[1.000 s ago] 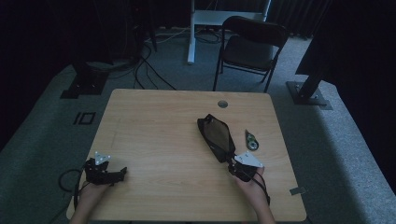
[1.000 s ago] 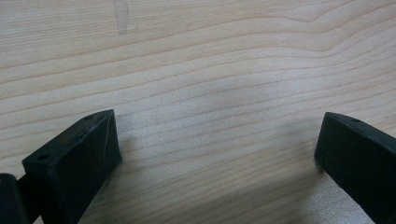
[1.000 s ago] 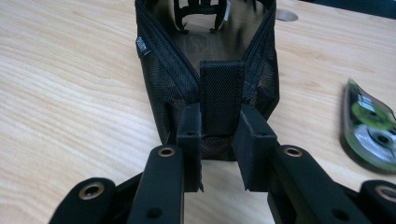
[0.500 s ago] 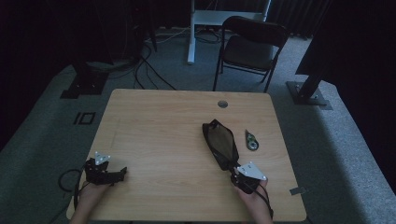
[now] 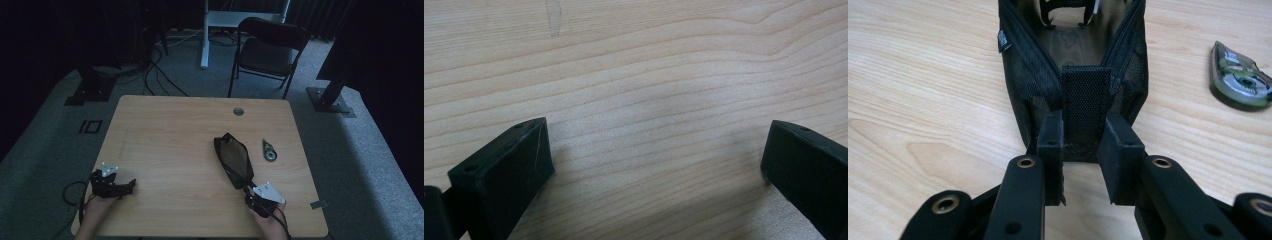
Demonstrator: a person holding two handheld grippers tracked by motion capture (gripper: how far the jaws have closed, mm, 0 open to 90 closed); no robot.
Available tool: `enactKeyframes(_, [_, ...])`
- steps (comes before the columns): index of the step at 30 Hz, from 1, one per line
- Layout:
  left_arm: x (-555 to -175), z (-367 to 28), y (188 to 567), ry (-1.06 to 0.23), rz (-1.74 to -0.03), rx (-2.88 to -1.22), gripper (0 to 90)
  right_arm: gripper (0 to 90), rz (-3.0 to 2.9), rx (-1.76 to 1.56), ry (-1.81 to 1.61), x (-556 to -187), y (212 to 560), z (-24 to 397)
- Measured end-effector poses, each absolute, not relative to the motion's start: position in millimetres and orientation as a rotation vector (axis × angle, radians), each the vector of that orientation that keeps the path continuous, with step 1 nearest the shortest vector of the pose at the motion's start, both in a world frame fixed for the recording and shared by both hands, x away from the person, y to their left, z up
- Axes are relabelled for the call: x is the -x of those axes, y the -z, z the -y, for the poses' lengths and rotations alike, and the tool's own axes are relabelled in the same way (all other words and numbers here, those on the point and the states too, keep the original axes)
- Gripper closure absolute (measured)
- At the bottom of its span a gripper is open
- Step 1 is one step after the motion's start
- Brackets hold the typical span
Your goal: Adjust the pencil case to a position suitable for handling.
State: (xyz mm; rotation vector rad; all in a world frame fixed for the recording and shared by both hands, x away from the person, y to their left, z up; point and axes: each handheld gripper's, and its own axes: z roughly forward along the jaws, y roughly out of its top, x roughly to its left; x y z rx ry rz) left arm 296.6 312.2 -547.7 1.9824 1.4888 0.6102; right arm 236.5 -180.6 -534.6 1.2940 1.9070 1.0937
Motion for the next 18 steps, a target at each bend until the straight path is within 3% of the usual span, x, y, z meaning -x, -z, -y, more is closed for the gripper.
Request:
enactKeyframes(8, [-296.6, -312.2, 547.7, -0.61, -1.489, -1.982, 0.3, 72.2, -1.913, -1.283, -1.099, -231.2, 534.3, 178.8])
enactKeyframes(10, [-296.6, -312.1, 547.7, -0.61, -1.489, -1.982, 0.2, 66.2, -1.919, -1.269, -1.105, -230.6, 531.1, 179.1])
enactKeyframes(14, [-296.6, -312.1, 547.7, -0.61, -1.489, -1.982, 0.2, 64.8, -1.916, -1.24, -1.097, -229.5, 525.9, 179.6])
enactKeyframes(18, [-296.6, -312.1, 547.7, -0.61, -1.489, -1.982, 0.2, 57.3, -1.919, -1.222, -1.132, -231.0, 516.5, 182.0])
